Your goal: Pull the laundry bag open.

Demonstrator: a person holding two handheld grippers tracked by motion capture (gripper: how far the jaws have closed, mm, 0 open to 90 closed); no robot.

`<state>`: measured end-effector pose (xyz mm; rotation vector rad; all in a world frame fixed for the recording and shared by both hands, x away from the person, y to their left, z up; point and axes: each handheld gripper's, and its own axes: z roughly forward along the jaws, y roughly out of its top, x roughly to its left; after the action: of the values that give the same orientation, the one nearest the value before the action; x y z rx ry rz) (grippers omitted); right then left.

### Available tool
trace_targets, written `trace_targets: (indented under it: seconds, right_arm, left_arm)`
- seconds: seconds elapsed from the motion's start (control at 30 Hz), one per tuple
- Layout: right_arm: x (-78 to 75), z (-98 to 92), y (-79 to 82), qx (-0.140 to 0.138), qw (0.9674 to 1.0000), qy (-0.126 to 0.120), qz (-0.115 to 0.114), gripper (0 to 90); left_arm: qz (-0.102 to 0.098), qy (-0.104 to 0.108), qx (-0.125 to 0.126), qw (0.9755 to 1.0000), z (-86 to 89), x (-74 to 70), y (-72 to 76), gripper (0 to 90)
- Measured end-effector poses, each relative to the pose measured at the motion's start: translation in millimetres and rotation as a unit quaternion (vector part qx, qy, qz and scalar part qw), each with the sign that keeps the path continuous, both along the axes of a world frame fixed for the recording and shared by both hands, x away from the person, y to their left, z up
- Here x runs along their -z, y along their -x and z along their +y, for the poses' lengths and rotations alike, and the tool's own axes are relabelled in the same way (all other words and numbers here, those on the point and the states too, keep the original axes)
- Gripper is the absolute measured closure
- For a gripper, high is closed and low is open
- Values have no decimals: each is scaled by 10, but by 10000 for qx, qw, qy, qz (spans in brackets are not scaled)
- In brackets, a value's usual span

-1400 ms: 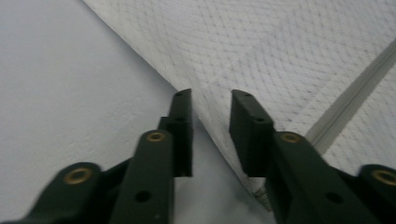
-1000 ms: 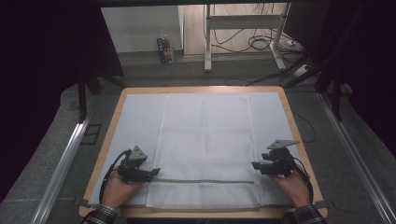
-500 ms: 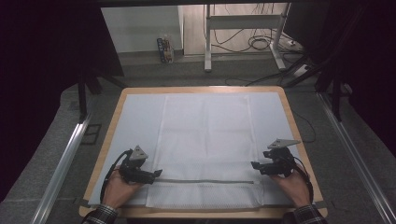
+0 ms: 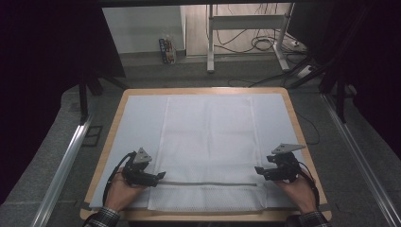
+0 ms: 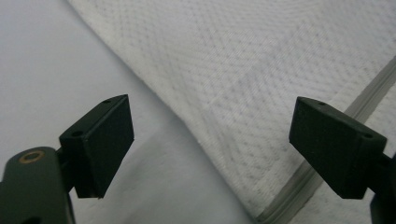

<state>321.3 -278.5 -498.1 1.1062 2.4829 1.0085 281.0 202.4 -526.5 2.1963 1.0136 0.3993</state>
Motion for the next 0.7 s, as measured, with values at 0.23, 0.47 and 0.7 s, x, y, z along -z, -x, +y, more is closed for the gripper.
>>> trace_targets:
  seconds: [0.23, 0.47, 0.7]
  right_arm:
    - [-26, -39, 123, -104, 9999, -17, 87, 404]
    - [-3, -112, 142, 38, 9998, 0, 204, 480]
    - [106, -69, 86, 16, 9990, 94, 436, 405]
  left_arm:
    - [-27, -112, 55, 9999, -59, 8, -1, 149]
    - [26, -169, 59, 9998, -56, 25, -13, 171]
    - [176, -340, 90, 9992, -90, 96, -44, 213]
